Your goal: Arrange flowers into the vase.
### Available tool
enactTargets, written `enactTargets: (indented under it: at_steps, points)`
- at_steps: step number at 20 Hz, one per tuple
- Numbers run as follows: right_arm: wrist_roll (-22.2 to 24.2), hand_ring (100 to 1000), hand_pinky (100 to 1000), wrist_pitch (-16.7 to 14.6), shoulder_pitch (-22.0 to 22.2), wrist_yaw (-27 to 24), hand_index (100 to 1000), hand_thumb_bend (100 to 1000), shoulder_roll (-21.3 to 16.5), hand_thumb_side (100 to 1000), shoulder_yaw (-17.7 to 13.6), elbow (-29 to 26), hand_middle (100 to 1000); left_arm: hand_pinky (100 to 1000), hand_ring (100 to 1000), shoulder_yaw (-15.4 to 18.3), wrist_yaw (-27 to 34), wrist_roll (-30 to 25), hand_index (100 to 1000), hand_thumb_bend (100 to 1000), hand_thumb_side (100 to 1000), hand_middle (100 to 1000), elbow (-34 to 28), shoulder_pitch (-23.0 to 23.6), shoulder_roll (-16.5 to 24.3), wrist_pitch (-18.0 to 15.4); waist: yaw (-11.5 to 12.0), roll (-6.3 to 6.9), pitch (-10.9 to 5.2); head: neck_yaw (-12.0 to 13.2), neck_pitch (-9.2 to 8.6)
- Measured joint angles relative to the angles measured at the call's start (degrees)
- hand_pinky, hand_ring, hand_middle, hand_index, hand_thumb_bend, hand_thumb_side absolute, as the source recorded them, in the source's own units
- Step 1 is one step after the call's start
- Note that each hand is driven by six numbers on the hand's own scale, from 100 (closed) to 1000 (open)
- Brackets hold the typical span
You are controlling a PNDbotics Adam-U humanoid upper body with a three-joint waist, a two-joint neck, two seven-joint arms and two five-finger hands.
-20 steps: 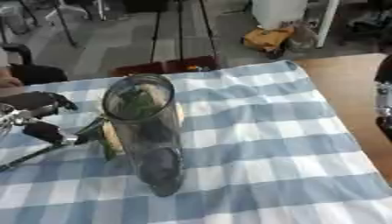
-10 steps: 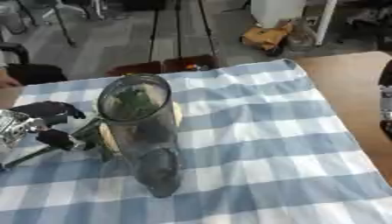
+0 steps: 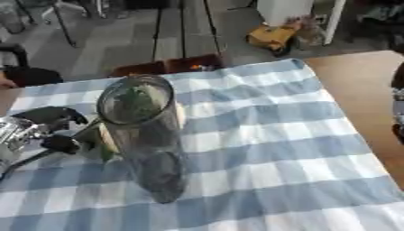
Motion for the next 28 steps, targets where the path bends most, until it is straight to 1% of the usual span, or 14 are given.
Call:
enactTargets:
  at_steps: [3, 9, 19, 22, 23, 25, 28]
  points:
    - [0.0, 810, 845, 0.0, 0.0, 0.0, 810, 100, 0.0, 899, 0.1, 0.0, 617, 560, 744, 0.1, -0.3, 0.2, 898, 273, 745, 805, 0.1, 0.0, 0.0, 0.2, 0.0, 0.00, 0.04, 0.2, -0.11]
    - [0.0, 811, 845, 0.0, 0.0, -0.1, 810, 100, 0.0, 898, 0.1, 0.0, 617, 560, 745, 0.3, -0.7, -0.3, 896, 293, 722, 806, 0.6, 0.0, -0.5, -0.1, 0.0, 0.00, 0.15, 0.4, -0.42]
    - [-0.2, 813, 846, 0.1, 0.0, -0.2, 810, 100, 0.0, 897, 0.1, 0.0, 610, 559, 746, 0.3, -0.8, -1.9, 896, 241, 688, 803, 0.9, 0.0, -0.5, -1.4, 0.0, 0.01, 0.23, 0.4, -0.49]
    - [-0.2, 812, 847, 0.1, 0.1, -0.3, 810, 100, 0.0, 897, 0.1, 0.0, 608, 547, 735, 0.3, -1.1, -2.5, 885, 191, 673, 784, 0.9, -0.1, -0.5, -1.6, 0.0, 0.02, 0.23, 0.4, -0.51]
    - [-0.2, 812, 847, 0.1, 0.1, -0.4, 810, 100, 0.0, 897, 0.2, 0.0, 608, 546, 734, 0.3, -1.3, -2.6, 883, 189, 673, 781, 0.9, -0.1, -0.5, -1.6, 0.0, 0.02, 0.23, 0.4, -0.52]
    - [-0.2, 812, 847, 0.1, 0.1, -0.6, 811, 100, 0.0, 897, 0.2, 0.0, 608, 529, 713, 0.3, -1.9, -2.5, 863, 166, 675, 763, 0.9, -0.1, -0.5, -1.6, 0.0, 0.02, 0.24, 0.4, -0.63]
    - [-0.2, 812, 847, 0.1, 0.1, -0.8, 811, 100, 0.0, 898, 0.2, 0.0, 607, 494, 659, 0.3, -2.5, -2.0, 823, 155, 670, 724, 0.9, -0.1, -0.8, -1.5, 0.0, 0.02, 0.29, 0.4, -0.70]
